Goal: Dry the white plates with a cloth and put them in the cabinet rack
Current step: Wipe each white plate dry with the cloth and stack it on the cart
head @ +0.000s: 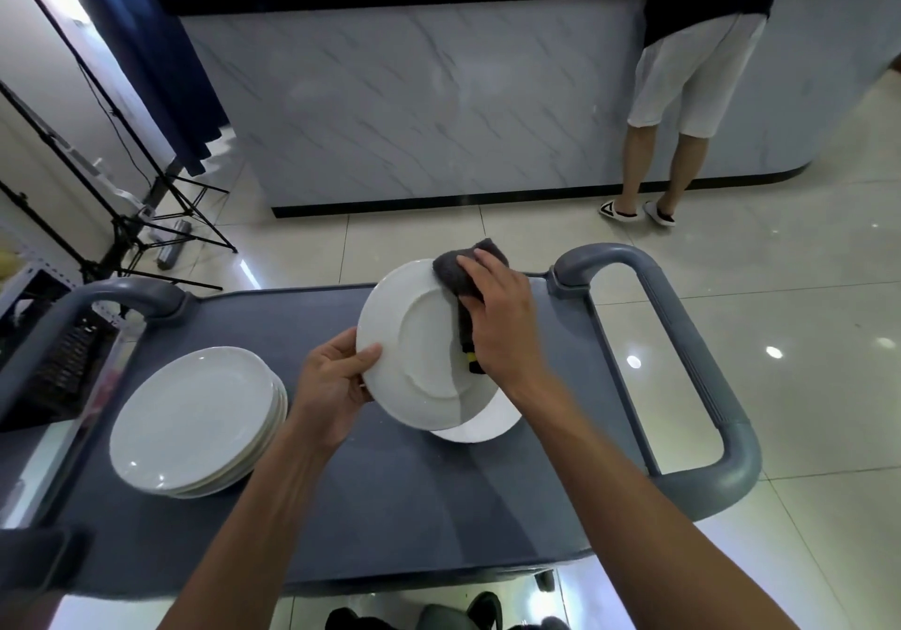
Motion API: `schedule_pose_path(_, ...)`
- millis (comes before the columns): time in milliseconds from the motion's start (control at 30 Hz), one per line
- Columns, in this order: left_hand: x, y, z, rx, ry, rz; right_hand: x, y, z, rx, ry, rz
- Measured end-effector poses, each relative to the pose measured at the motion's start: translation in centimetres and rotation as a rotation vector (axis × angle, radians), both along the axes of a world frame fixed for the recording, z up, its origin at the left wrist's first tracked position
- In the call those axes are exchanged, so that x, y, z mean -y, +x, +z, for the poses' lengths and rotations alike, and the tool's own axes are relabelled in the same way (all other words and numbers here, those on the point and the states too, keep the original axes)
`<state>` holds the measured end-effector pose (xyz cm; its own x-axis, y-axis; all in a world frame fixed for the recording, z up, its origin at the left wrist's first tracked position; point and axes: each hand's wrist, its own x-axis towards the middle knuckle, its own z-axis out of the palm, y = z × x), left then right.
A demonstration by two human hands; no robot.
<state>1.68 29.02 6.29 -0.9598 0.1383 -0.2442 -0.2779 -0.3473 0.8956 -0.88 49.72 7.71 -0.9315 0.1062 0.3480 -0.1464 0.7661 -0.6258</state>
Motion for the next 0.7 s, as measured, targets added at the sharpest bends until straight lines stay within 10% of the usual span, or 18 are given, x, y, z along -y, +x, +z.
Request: schedule_pose_path(700, -0.4, 0.8, -0.5, -0.073, -0.173, -0.005, 4.0, 1.5, -0.3, -0.061, 0.095, 0.219)
